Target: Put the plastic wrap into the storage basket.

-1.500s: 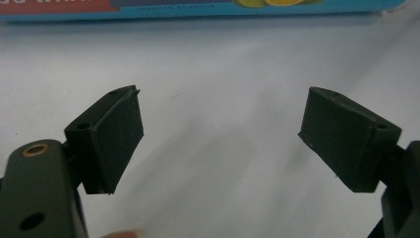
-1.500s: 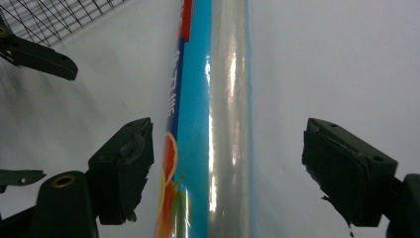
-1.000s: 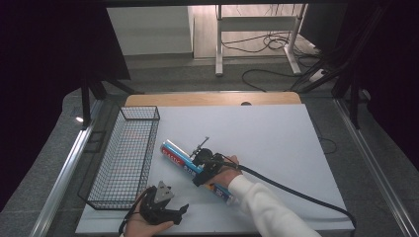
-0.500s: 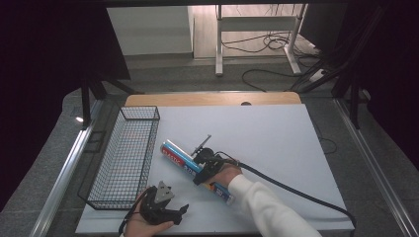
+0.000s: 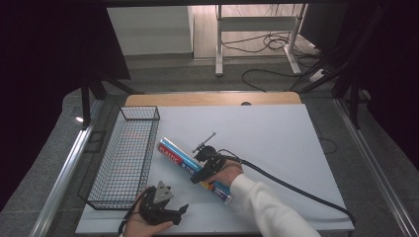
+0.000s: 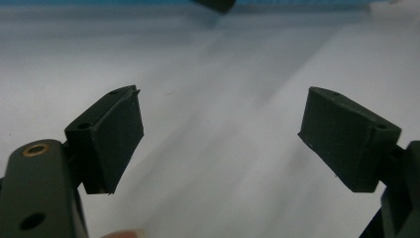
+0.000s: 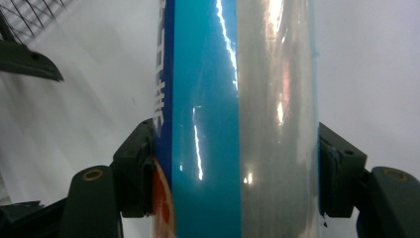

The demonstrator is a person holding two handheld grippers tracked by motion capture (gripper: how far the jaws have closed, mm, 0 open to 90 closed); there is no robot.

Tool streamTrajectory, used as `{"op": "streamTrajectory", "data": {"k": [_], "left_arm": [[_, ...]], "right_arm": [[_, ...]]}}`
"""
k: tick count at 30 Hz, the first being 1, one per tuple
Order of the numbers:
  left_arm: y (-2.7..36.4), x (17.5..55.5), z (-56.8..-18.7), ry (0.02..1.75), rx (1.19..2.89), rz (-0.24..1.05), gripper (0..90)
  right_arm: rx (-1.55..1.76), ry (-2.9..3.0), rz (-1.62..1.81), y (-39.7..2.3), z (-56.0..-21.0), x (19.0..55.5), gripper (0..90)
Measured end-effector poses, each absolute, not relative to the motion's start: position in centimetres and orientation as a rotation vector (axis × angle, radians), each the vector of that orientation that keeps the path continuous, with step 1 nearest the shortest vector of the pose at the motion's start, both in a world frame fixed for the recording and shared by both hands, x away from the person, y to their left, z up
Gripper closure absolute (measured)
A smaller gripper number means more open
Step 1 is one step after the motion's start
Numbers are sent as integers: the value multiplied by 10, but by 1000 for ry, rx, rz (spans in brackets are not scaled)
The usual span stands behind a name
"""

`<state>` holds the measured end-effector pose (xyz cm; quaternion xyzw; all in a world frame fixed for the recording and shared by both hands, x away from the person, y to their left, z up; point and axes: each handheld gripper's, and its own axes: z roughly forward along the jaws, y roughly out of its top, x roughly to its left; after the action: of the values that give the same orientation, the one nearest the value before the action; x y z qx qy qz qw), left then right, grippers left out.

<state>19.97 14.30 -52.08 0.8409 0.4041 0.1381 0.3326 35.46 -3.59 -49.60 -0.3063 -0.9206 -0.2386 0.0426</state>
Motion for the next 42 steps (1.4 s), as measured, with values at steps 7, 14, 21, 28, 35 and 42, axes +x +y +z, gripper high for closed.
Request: {"op": "streamTrajectory", "data": {"k": [7, 14, 21, 28, 35, 42], "left_arm": [[142, 199, -521, 1050, 2199, 361, 167], [138, 200, -521, 1046, 2204, 361, 166], [135, 200, -520, 1042, 2191, 360, 167], [131, 203, -519, 1060, 2164, 339, 169], [128, 204, -518, 1057, 2147, 297, 169], [128, 215, -512, 1088, 2084, 223, 171]], "right_arm": [[-1012, -2742, -888, -63, -471, 354, 325], [-1104, -2655, -1037, -109, -454, 348, 325], [-1178, -2580, -1136, -142, -451, 342, 325], [-1240, -2520, -1195, -169, -451, 333, 325], [-1281, -2465, -1275, -189, -452, 323, 325], [-1319, -2425, -1312, -200, -459, 316, 325]]}}
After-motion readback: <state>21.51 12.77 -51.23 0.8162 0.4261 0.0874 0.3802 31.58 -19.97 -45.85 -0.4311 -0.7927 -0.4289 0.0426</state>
